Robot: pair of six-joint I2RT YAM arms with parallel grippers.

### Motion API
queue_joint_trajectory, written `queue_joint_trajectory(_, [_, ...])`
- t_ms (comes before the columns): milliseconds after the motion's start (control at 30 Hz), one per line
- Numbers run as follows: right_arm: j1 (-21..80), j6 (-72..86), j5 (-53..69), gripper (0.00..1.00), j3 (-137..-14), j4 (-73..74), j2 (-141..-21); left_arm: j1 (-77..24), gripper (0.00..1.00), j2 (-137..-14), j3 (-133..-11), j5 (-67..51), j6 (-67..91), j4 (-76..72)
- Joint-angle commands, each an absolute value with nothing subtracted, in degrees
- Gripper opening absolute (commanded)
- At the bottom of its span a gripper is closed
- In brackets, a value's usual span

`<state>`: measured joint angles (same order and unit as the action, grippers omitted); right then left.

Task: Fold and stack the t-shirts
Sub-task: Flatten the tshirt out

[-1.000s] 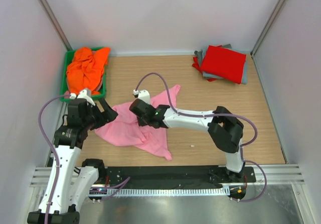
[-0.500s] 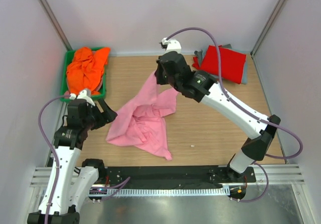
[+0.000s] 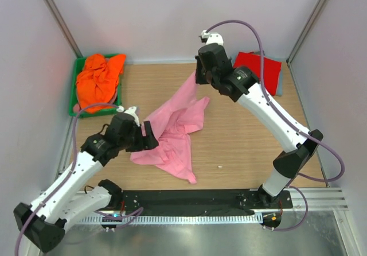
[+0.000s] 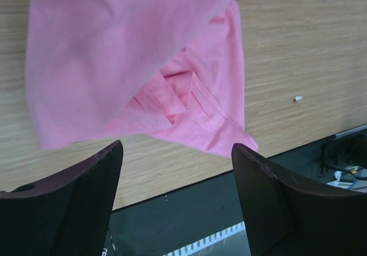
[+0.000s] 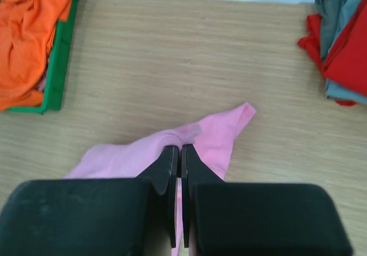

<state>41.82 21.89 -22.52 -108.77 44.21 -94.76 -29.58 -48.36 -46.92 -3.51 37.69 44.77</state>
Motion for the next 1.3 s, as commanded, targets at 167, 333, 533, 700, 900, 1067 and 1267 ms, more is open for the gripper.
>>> queue_joint_trajectory(167, [37.71, 17.40, -17.85, 0.01, -115.14, 45.27, -101.33, -49.63, 0.77, -60.46, -48.07, 16.60, 48.86, 38.51])
queue_joint_trajectory(333, [35.34, 17.23, -12.14, 0.01, -121.88, 47.18, -107.91, -54.05, 0.74, -70.04, -51.23, 21.62, 50.19, 36.83])
queue_joint_trajectory(533, [35.16, 15.73, -6.77, 0.01, -130.27, 50.03, -114.70, -53.97, 0.91, -76.98, -55.81, 34.34, 49.50, 42.28])
queue_joint_trajectory(700, [34.02, 16.17, -5.11, 0.01, -118.75, 44.83, -108.56, -53.35, 0.86, -83.22, -55.72, 36.29, 47.90, 41.22])
queue_joint_trajectory(900, [31.47, 16.35, -3.95, 0.01, -116.90, 46.32, -103.81, -52.38, 0.67, -92.63, -56.25, 39.89, 48.43, 41.48])
queue_joint_trajectory(1067, [30.59, 16.52, -4.48, 0.01, -115.23, 48.34, -96.16, -52.29, 0.00, -84.68, -58.44, 43.77, 47.03, 43.85])
queue_joint_trajectory(1267, [30.59, 18.10, -6.50, 0.01, -118.21, 53.87, -87.20, -52.73, 0.00, -72.26, -71.24, 40.79, 36.67, 54.74])
